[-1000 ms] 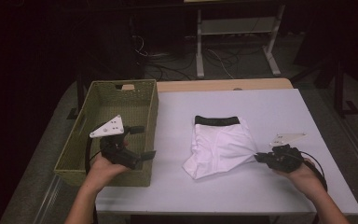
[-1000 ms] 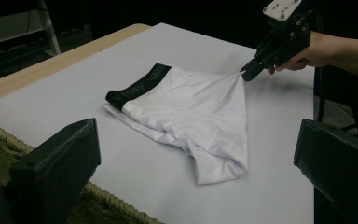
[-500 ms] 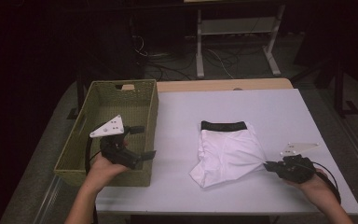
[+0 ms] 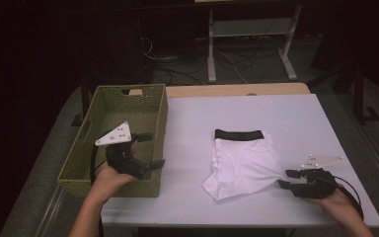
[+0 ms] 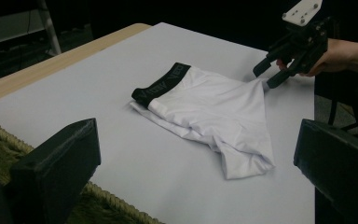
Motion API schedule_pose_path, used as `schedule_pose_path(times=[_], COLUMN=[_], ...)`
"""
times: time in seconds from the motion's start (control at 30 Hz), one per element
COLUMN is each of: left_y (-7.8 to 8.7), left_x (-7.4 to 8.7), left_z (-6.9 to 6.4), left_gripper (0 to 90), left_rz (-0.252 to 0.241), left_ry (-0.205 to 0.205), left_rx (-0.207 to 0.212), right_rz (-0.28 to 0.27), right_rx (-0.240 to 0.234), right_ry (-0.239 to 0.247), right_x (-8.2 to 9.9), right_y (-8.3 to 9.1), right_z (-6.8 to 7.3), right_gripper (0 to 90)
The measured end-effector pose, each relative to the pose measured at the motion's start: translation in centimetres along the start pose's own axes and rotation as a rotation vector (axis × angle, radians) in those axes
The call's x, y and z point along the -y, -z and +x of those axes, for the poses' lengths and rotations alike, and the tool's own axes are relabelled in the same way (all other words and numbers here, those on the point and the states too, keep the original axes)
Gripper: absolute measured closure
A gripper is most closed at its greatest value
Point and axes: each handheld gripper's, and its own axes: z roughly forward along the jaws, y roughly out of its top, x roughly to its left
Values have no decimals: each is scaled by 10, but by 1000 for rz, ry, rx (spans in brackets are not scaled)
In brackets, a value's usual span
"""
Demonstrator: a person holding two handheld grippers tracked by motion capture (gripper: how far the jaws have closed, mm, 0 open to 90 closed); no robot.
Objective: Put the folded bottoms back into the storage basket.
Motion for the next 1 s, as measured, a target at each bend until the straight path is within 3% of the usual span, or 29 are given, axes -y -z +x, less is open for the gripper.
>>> schedule_pose_path(times=[0.27,0.43,0.7,1.0], left_y=[0,0,0,-2], left_x=[0,0,0,-2], left_z=[0,0,0,-1], left_gripper=[3,3,3,2], left_rz=[2,0,1,22], left_ry=[1,1,1,3], left_rx=[0,-1,0,-2], right_rz=[-59,-74,-90,-92], right_rx=[2,8,-7,-3], right_ry=[-38,-52,-55,-40], right_x=[-10,-20,-30,-20], right_y=[1,0,-5,-8], right_z=[-3,-5,-5,-7], right_gripper=[145,23,0,0])
